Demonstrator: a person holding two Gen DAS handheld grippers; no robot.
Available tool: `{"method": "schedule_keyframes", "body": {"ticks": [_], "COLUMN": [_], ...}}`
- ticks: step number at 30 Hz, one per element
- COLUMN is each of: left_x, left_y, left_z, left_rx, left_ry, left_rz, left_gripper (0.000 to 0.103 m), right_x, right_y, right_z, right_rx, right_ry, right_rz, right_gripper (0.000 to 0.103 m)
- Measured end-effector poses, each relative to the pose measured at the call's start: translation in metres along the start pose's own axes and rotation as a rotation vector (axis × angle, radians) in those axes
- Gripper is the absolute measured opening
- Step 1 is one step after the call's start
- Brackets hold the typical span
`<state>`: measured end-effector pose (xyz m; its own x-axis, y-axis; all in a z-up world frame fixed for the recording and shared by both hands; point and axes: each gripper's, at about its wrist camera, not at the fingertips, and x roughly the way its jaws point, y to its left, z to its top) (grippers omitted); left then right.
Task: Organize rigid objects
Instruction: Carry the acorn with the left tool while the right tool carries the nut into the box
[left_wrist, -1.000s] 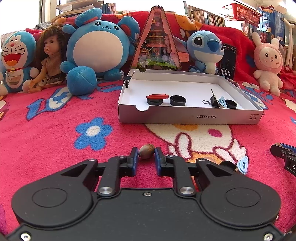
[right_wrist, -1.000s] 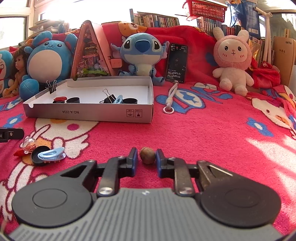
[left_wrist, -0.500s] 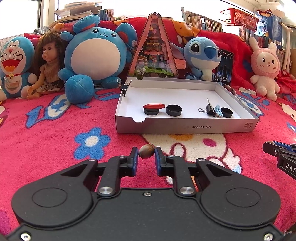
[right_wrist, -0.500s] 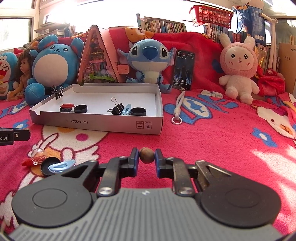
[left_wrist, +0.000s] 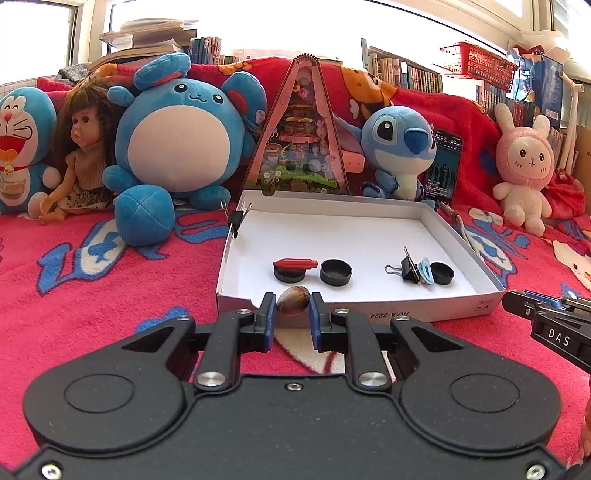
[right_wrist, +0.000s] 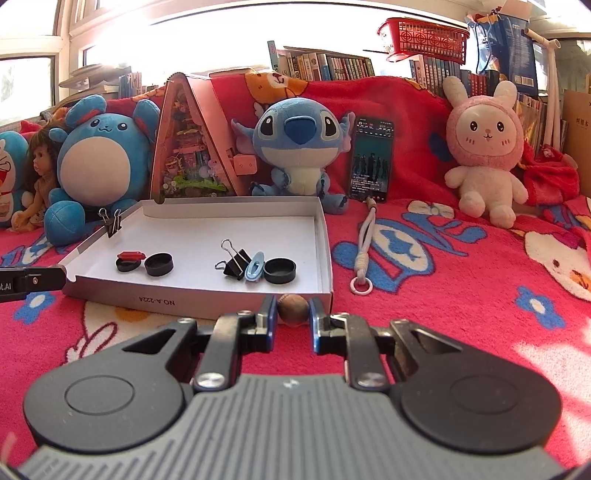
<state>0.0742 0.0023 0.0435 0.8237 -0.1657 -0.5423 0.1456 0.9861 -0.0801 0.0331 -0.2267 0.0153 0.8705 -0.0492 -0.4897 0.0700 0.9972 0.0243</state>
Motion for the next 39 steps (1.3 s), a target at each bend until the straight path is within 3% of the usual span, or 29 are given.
{"method": "schedule_keyframes", "body": {"ticks": [7,18,24,31,39], "left_x": [0.016,0.084,0.130,0.162,0.174], "left_y": [0.007,0.016,0.022,0.015,0.006], "left_z": [0.025,0.071,0.087,0.090,0.086], "left_rx": [-0.022,-0.037,-0.084,-0.078,-0.050], "left_ry": [-0.007,0.105,0.204,0.295,0.319], "left_rz": [-0.019,-0.062,-0.053,-0.058,-0.040], "left_gripper": [0.018,0.018,0.018,0.018,0.018], "right_x": [0.018,0.066,0.113,0.148,0.166], "right_y": [-0.006,-0.018,-0.025,-0.020,-0.009], "right_z": [0.022,0.069,0.101,0.102,0.100], "right_rx": [0.005,0.013,0.027,0.052,0.044], "right_ry": [-0.002,0.072,0.203,0.343,0.399], "right_rz": [0.014,0.069,0.098,0.106,0.115], "right_gripper": [0.022,0.022,0.022,0.022,0.022]}}
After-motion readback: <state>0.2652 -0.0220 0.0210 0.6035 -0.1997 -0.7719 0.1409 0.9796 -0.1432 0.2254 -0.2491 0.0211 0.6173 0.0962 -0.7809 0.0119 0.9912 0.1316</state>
